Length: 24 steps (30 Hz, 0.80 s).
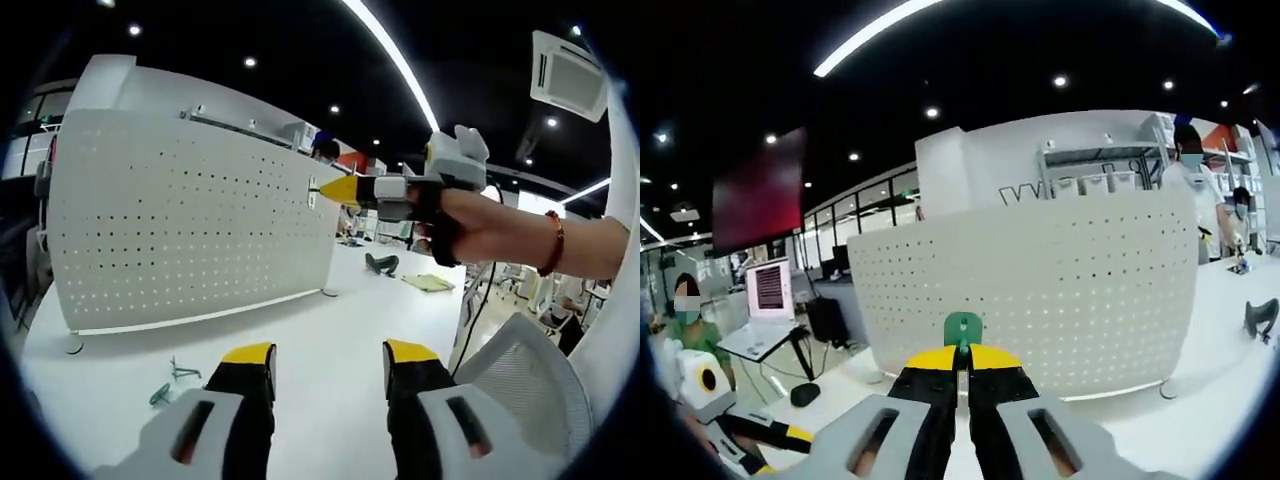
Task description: Insert the hook assembly into the mounting plate slot until the hook locks in place.
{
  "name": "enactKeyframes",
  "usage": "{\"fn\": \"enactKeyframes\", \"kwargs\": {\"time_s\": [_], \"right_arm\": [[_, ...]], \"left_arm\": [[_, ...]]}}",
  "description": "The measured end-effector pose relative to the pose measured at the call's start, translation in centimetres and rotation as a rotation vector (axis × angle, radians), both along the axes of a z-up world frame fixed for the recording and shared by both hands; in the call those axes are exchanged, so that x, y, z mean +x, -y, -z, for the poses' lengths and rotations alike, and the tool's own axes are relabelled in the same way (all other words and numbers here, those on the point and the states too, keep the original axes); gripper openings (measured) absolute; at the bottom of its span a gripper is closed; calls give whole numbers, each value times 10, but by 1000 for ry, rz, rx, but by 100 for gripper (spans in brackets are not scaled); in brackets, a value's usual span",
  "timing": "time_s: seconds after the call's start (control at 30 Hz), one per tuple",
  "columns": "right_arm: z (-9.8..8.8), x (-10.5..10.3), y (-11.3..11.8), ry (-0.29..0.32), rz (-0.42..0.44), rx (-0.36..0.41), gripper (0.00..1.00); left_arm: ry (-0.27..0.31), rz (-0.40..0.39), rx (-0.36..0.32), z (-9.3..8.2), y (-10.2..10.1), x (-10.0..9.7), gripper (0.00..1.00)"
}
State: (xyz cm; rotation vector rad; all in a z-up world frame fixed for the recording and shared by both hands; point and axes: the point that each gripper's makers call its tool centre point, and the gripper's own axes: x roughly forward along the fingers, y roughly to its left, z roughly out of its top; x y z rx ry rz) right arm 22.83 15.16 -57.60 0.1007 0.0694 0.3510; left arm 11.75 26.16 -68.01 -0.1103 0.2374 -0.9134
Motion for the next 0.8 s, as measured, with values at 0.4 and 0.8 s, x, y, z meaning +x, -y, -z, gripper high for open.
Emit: {"fn": "enactKeyframes", "kwargs": {"time_s": [0.4,0.8], "right_arm": [[-10,16,21,19,87,-51,1],[-21,30,26,38,122,-69,1]], "left_arm": [[-21,15,19,3,2,-6,60],[-31,18,24,4,1,-16,63]]}}
